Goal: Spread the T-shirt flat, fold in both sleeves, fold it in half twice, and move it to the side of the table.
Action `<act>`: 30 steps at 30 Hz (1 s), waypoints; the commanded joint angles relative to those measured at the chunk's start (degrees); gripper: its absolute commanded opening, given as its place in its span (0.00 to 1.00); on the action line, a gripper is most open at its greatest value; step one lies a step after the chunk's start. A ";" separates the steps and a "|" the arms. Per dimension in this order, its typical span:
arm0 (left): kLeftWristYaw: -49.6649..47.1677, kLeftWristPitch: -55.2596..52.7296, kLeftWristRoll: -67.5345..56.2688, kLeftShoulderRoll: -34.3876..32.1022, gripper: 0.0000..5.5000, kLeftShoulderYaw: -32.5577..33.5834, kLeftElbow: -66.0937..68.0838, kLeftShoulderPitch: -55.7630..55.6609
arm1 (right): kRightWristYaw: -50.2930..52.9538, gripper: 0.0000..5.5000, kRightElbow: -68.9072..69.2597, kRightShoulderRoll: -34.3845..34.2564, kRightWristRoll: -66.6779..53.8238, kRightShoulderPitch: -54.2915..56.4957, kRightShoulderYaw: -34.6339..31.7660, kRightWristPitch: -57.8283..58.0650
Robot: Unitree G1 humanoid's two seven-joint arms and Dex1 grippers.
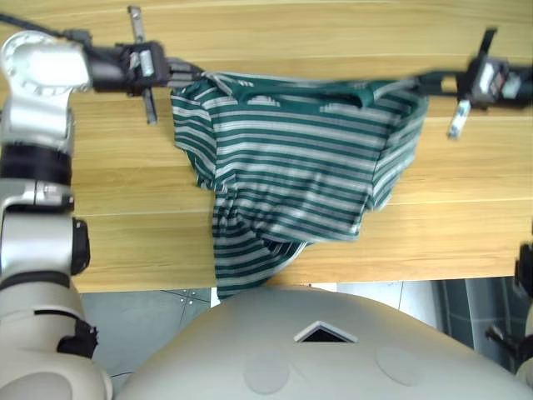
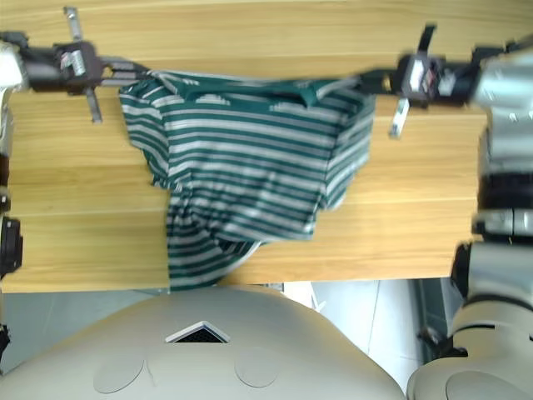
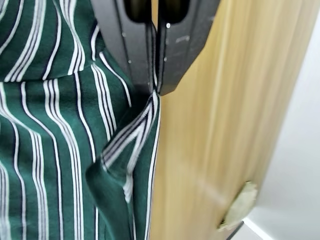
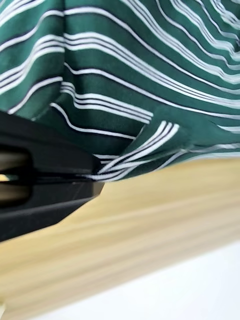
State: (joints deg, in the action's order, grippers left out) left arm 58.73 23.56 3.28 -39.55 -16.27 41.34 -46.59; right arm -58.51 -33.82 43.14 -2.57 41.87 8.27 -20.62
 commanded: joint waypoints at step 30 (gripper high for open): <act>-10.66 37.76 1.77 -0.48 0.01 7.08 -6.33 41.55 | -6.49 0.00 24.40 -2.07 -15.79 -55.08 -0.48 -14.13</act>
State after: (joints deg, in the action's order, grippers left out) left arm 45.06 62.11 6.62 -36.96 -6.71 38.64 -7.60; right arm -63.67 -11.27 39.28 -17.71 -12.47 7.96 -35.61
